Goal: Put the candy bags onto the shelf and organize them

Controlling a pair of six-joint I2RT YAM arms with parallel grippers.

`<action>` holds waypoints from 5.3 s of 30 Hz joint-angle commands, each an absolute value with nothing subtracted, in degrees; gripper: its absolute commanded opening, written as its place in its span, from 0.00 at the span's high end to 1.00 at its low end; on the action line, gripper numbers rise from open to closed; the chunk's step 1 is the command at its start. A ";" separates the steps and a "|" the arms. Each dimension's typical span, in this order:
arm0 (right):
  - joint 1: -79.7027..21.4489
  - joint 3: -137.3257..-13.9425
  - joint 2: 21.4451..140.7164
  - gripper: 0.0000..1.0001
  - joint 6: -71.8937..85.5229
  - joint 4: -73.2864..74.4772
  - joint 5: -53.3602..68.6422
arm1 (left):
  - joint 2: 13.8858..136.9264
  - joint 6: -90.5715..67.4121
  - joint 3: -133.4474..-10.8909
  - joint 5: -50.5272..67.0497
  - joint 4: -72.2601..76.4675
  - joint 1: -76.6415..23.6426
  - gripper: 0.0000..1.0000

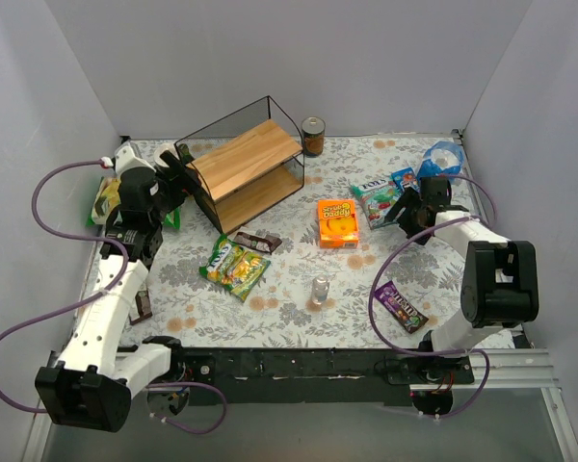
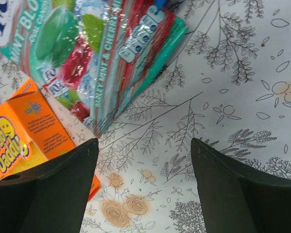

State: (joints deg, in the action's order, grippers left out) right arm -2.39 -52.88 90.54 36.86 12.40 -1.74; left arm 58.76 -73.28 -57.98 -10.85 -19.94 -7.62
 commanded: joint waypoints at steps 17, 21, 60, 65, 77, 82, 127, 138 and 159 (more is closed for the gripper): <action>-0.62 -46.49 103.45 0.35 56.16 -8.44 0.90 | 61.17 -71.19 -65.21 -5.98 -20.30 -7.73 0.02; -0.53 -46.06 101.61 0.57 56.52 -7.64 -3.77 | 61.44 -71.19 -65.92 -5.98 -20.57 -7.73 0.02; -8.51 -71.45 83.93 0.99 49.66 -13.01 18.72 | 60.29 -73.47 -65.21 -6.50 -24.43 -7.73 0.02; -15.80 -74.79 84.64 0.99 45.53 -18.17 17.14 | 60.64 -75.58 -66.44 -9.93 -29.09 -7.73 0.02; -26.27 -85.33 95.87 0.99 47.37 -29.26 21.53 | 58.71 -77.34 -65.65 -9.14 -32.87 -7.73 0.02; -28.04 -88.85 102.29 0.99 49.48 -31.64 17.68 | 58.27 -77.35 -66.18 -9.05 -34.01 -7.73 0.02; -35.07 -94.55 116.18 0.99 86.31 -10.47 -22.67 | 58.27 -76.47 -66.01 -9.05 -34.63 -7.73 0.02; -35.59 -97.21 116.81 0.54 82.37 -9.40 -21.62 | 58.27 -76.02 -66.18 -9.49 -34.80 -7.73 0.02; -36.03 -86.06 94.68 0.11 43.69 5.46 -5.29 | 56.69 -78.13 -61.27 -7.13 -34.28 -7.73 0.02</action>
State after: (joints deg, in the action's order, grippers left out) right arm -35.46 -91.02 100.75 52.10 1.19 -11.07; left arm 58.48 -76.75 -63.79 -9.45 -34.17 -7.62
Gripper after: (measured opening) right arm 0.906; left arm 0.981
